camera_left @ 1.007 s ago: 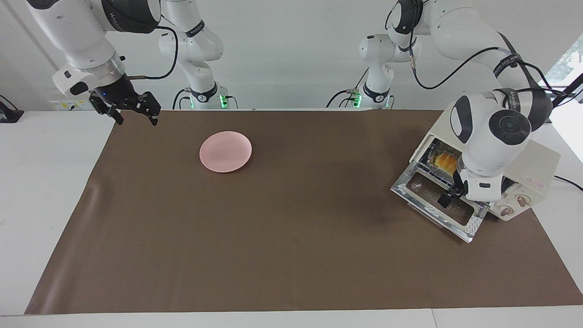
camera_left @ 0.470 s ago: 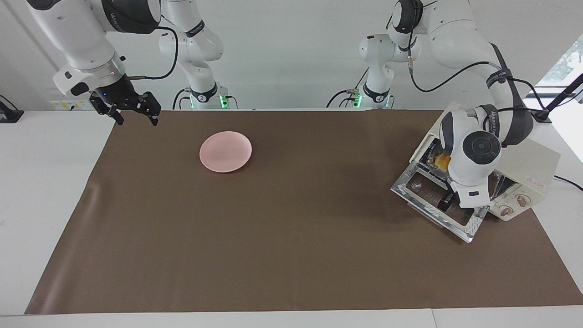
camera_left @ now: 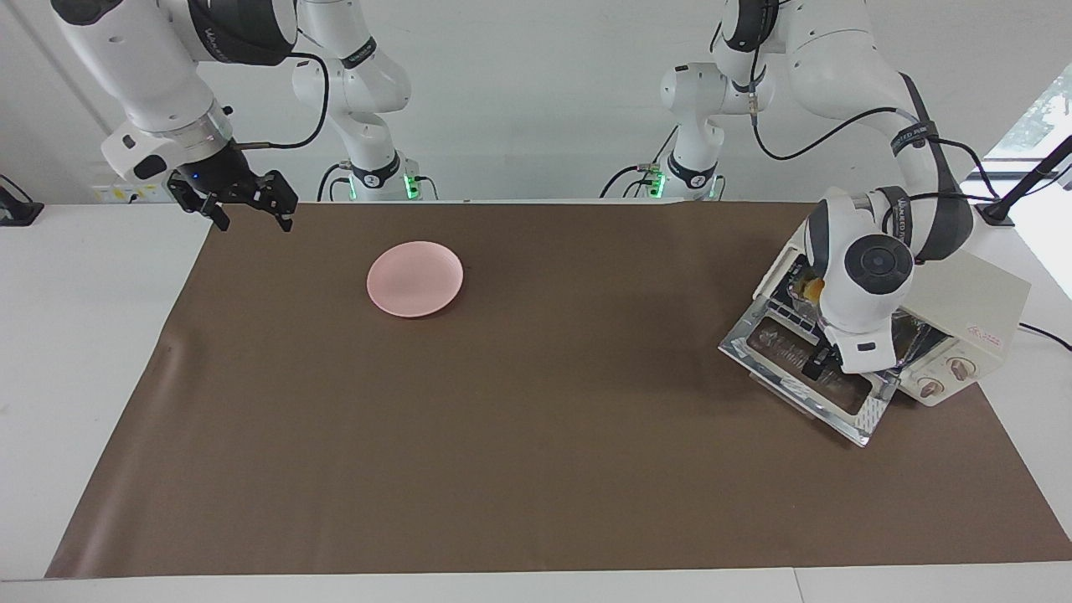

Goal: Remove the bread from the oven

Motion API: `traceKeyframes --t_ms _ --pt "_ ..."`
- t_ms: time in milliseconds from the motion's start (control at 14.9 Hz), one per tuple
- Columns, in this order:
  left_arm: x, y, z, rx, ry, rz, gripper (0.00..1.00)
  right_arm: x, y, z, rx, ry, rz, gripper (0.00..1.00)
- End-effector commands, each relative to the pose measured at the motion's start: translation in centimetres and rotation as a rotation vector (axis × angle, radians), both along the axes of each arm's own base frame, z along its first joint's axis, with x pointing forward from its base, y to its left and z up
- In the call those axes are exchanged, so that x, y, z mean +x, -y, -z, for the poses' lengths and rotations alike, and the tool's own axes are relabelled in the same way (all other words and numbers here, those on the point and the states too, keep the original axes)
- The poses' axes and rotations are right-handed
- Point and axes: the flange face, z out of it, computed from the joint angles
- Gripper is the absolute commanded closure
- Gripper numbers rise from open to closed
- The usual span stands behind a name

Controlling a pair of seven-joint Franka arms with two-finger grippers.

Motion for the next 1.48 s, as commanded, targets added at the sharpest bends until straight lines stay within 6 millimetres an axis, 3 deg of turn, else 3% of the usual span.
traceKeyframes --t_ms 0,134,537,805,872,1007,1074,1275,1409 --pt "0.1 -0.9 -1.0 0.026 0.02 -0.002 0.0 -0.9 0.3 0.0 0.004 -0.005 -0.023 0.0" --pt "0.2 -1.2 -1.1 0.025 0.018 0.002 0.0 -0.9 0.3 0.0 0.003 -0.005 -0.023 0.0" --pt "-2.7 -2.0 1.8 0.019 -0.055 0.055 0.0 -1.0 0.1 0.0 0.003 -0.006 -0.026 0.0" --pt "-2.7 -1.9 2.2 0.01 -0.025 0.056 0.0 -1.0 0.1 -0.1 0.003 -0.005 -0.023 0.0" --pt "-2.6 -1.8 2.2 0.007 -0.015 0.061 0.24 -1.0 0.1 -0.1 0.003 -0.006 -0.023 0.0" --pt "-2.6 -1.6 2.3 0.007 -0.017 0.069 0.88 -1.0 0.3 -0.1 0.003 -0.006 -0.02 0.0" --pt "-2.6 -1.6 2.3 0.006 -0.02 0.078 1.0 -1.0 0.3 -0.1 0.003 -0.006 -0.02 0.0" --pt "-2.1 -1.1 1.6 0.002 -0.017 0.117 1.0 -1.0 0.2 -0.1 0.004 -0.006 -0.022 0.0" --pt "-0.9 -0.1 -0.3 -0.007 0.016 0.134 1.0 -1.0 0.3 -0.1 0.003 -0.006 -0.02 0.0"
